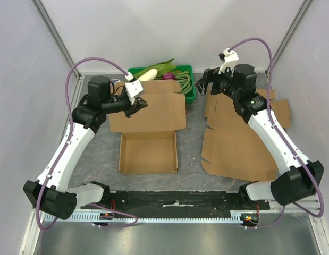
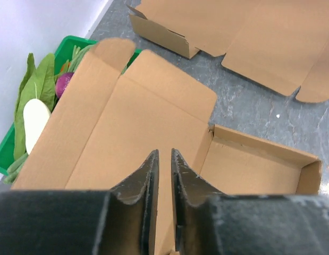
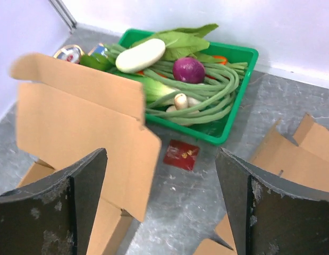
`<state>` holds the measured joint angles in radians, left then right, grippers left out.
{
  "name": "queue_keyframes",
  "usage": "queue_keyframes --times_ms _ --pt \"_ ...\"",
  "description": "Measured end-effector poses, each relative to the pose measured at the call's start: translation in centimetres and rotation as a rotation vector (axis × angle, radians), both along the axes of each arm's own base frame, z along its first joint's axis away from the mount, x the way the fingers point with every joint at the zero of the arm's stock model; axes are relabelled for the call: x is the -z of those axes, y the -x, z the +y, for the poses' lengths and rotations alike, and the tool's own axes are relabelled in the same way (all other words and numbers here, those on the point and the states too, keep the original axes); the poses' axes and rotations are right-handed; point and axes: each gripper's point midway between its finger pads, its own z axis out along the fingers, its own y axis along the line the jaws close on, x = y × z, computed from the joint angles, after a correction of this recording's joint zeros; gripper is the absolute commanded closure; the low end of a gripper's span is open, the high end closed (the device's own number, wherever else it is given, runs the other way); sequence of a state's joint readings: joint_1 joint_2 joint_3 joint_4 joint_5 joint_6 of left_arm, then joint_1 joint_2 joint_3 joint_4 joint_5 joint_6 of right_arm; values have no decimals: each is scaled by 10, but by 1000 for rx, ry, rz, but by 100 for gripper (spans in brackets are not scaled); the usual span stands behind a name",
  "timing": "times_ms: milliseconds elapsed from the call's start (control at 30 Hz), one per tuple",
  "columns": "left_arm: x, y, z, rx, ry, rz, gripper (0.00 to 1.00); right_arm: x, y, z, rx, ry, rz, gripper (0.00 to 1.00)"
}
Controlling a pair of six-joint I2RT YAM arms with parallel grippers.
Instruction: Fold the paper box
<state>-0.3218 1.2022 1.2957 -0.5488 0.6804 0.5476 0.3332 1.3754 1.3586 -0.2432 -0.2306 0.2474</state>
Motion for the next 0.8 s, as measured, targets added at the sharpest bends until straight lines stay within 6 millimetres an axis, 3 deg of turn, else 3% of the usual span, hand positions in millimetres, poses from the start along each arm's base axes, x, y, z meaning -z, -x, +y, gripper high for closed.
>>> queue_keyframes --times_ms 100,167,267,300,400,467,567,600,633,700,800 --pt "-4 -7 1 -44 15 13 43 -1 -3 -1 -5 -89 -11 10" --pt "-11 -17 4 -119 46 41 41 13 -4 8 -41 -126 11 10" --pt "-19 -39 17 -316 123 106 39 53 0 24 -118 -156 95 11" --pt "-18 -43 24 -375 152 136 33 63 -2 26 -127 -159 121 11" --pt "-8 -50 40 -503 265 239 33 92 -11 28 -107 -175 214 18" --pt "9 -50 48 -571 309 313 32 111 -18 23 -73 -199 282 22" --pt "52 -47 67 -746 340 432 31 142 -32 7 11 -185 350 37" --pt "68 -43 75 -809 354 471 25 151 -35 1 41 -164 361 54" --pt "84 -38 86 -872 364 505 21 161 -38 -4 71 -141 374 59" --pt "108 -28 110 -997 389 542 16 180 -41 -7 94 -112 404 57" --pt "117 -24 137 -1118 439 561 13 209 -41 -1 90 -106 462 49"
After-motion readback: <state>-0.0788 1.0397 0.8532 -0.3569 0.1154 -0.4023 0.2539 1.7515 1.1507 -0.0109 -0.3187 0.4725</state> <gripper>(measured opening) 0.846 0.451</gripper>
